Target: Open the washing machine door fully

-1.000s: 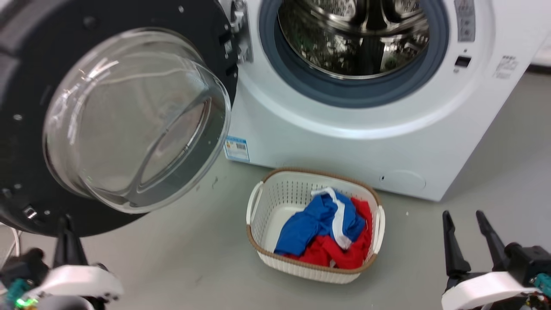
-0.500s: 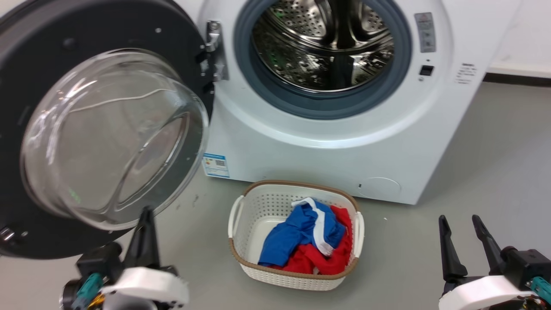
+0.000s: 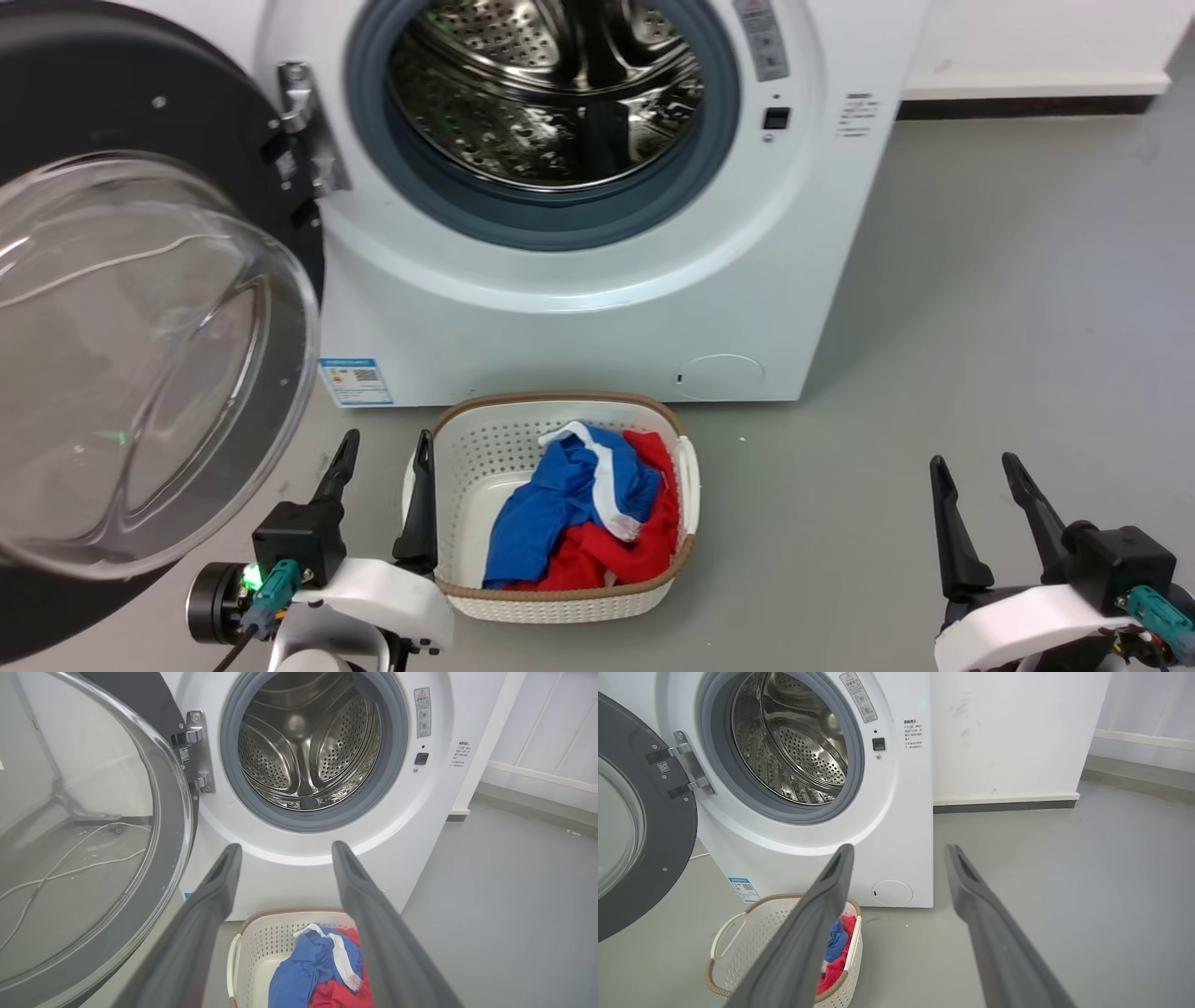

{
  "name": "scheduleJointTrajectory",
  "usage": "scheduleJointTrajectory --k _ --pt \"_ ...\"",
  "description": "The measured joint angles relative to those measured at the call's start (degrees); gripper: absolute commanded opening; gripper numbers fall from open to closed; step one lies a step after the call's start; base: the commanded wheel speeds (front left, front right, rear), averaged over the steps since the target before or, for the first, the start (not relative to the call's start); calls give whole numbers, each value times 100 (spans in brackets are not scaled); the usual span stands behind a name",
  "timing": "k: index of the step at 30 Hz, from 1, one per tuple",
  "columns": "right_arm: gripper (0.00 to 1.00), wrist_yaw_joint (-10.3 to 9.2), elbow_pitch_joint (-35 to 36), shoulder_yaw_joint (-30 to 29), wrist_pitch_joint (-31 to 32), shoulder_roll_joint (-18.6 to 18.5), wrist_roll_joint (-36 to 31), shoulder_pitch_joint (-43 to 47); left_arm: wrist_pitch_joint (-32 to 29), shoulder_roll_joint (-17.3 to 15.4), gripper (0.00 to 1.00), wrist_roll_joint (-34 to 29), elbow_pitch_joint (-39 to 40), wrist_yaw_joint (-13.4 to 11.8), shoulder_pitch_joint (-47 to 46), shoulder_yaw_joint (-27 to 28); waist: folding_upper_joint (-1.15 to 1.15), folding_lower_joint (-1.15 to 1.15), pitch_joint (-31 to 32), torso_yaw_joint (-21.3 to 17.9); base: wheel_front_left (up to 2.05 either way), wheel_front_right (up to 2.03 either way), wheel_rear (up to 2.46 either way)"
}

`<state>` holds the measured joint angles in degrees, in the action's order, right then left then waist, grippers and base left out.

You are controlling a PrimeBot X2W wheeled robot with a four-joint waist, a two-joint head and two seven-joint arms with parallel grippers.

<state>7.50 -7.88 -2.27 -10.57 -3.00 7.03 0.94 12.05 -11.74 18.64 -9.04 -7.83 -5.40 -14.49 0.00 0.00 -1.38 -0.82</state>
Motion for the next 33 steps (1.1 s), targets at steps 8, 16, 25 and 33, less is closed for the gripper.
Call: scheduleJointTrajectory --k 8,16,25,33 --pt "100 0 -21 31 -34 -3 -83 -64 93 -27 100 -70 -330 -31 -73 -13 0 0 -38 -158 0 0 0" --pt "100 0 -7 77 -55 -3 -149 -83 133 -32 100 -49 -461 -75 -73 -33 0 0 -22 -85 0 0 0" --pt "100 0 18 111 -47 -3 -196 -87 154 -51 100 -47 -519 -76 -86 -59 0 0 -58 -53 0 0 0" --pt "100 0 34 104 -31 -3 -198 -83 177 -66 100 -4 -533 -74 -86 -68 0 0 -42 -46 0 0 0"
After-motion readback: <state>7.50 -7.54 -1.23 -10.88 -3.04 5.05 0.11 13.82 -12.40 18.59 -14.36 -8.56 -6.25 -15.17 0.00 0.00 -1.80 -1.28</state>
